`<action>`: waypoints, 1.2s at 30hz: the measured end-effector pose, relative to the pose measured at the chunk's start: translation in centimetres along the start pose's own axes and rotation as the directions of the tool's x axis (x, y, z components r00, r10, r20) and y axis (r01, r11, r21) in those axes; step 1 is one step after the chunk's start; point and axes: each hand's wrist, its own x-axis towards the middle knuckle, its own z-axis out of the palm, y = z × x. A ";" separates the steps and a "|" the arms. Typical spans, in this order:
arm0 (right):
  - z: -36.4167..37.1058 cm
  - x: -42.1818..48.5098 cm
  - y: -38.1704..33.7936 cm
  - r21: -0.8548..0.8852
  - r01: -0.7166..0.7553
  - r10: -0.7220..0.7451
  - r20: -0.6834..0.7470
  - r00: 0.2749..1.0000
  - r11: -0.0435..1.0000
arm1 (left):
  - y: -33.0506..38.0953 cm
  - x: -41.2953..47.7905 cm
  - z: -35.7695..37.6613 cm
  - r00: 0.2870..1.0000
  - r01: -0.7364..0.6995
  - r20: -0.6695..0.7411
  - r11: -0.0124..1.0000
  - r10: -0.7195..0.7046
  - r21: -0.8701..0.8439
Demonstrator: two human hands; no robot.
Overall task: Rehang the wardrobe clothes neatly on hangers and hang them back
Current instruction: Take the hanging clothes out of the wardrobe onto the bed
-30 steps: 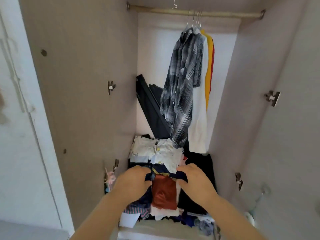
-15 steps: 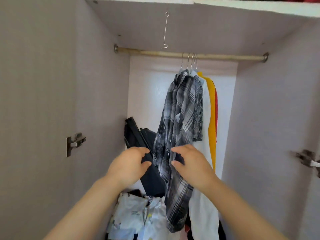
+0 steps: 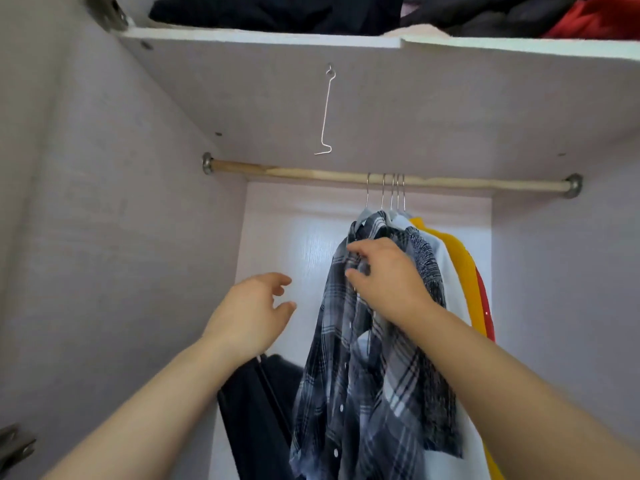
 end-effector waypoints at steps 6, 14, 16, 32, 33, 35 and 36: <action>1.9 7.9 2.4 -0.057 -0.064 0.053 -0.184 0.981 0.996 | -2.2 6.4 3.6 0.991 -0.126 -0.059 0.991 0.123 -0.052; 3.4 12.4 8.1 -0.296 -0.136 0.036 -0.322 0.946 0.946 | -4.0 12.0 7.9 0.972 -0.225 -0.095 0.969 0.215 -0.102; 3.8 12.9 9.6 -0.345 -0.174 0.043 -0.354 0.934 0.922 | -4.2 12.9 8.4 0.970 -0.232 -0.100 0.969 0.222 -0.091; 5.2 17.3 14.3 -0.393 0.028 -0.207 -0.420 0.884 0.919 | -3.5 16.0 6.9 0.955 -0.173 -0.226 0.980 0.191 0.098; 5.0 17.6 14.0 -0.373 0.045 -0.217 -0.434 0.874 0.927 | -3.3 16.1 6.4 0.949 -0.170 -0.250 0.979 0.193 0.109; 4.5 18.1 12.9 -0.315 0.091 -0.240 -0.475 0.847 0.945 | -3.0 16.3 5.5 0.933 -0.163 -0.301 0.978 0.196 0.130; 4.4 18.2 12.1 -0.285 0.123 -0.256 -0.494 0.831 0.950 | -2.9 16.3 5.1 0.924 -0.160 -0.329 0.978 0.197 0.137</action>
